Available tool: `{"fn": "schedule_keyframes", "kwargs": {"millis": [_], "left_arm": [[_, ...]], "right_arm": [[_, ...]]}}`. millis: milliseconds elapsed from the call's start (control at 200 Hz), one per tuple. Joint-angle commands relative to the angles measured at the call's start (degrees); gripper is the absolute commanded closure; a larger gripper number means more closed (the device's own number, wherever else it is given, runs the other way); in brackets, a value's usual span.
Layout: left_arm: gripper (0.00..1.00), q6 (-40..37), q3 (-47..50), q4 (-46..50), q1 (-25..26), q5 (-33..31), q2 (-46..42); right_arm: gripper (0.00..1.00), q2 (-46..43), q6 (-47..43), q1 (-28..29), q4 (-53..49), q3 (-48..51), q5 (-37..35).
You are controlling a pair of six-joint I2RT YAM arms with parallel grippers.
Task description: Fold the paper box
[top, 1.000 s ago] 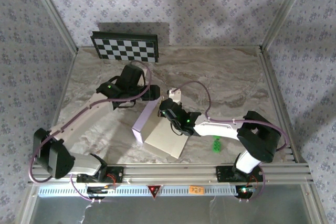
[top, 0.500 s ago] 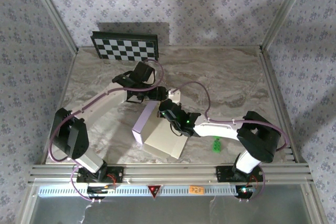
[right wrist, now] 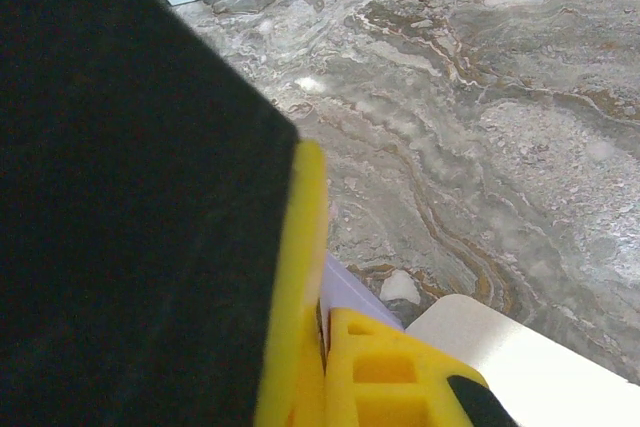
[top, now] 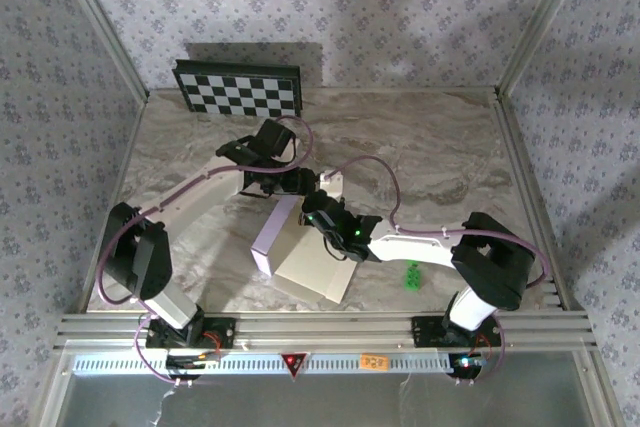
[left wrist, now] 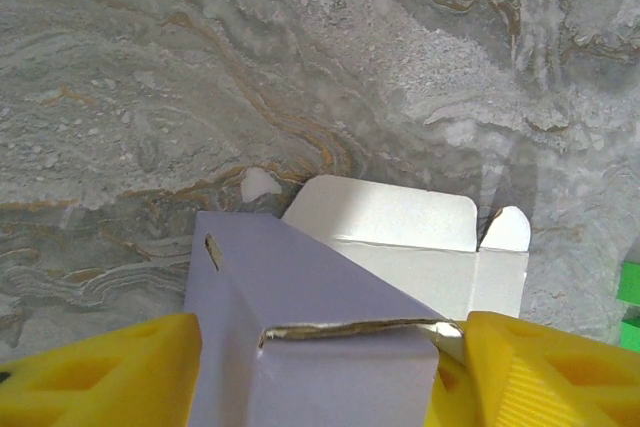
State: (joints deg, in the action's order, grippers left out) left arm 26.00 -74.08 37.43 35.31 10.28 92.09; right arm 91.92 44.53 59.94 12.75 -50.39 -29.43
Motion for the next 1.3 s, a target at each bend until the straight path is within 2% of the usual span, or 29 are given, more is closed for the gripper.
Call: {"fn": "schedule_keyframes", "kwargs": {"millis": [0,85,230,520,715,850,990,1189,1299], "left_arm": [[0.28,-1.3,0.3,2.3,0.1,1.2,1.3],[0.29,-1.3,0.4,1.9,0.1,1.4,1.4],[0.39,-1.8,1.0,2.4,0.2,0.9,1.5],[0.44,-3.3,2.1,3.5,0.1,-0.8,0.4],[0.45,-4.9,2.5,3.7,0.2,0.2,0.4],[0.45,-6.3,2.9,3.7,0.2,1.8,0.2],[0.46,-7.6,3.0,3.9,0.4,3.4,0.0],[0.46,-9.9,2.7,4.8,0.7,5.4,-0.3],[0.46,-10.4,2.5,4.9,0.8,5.9,-0.2]], "right_arm": [[1.00,2.1,0.6,0.8,-7.4,2.3,2.8],[1.00,2.0,0.5,0.9,-7.5,2.3,2.7],[1.00,1.5,0.5,0.8,-8.0,2.2,2.7],[0.69,-3.9,-6.9,1.0,-9.9,1.4,1.0],[0.61,-10.0,-14.4,1.0,-14.1,1.7,0.7],[0.56,-13.4,-21.4,-2.0,-15.6,2.5,2.1],[0.57,-15.5,-27.6,-8.8,-10.7,5.7,13.9],[0.56,-14.1,-36.4,-23.1,1.0,10.7,39.7],[0.54,-10.6,-45.8,-26.2,8.9,13.4,53.7]]}}
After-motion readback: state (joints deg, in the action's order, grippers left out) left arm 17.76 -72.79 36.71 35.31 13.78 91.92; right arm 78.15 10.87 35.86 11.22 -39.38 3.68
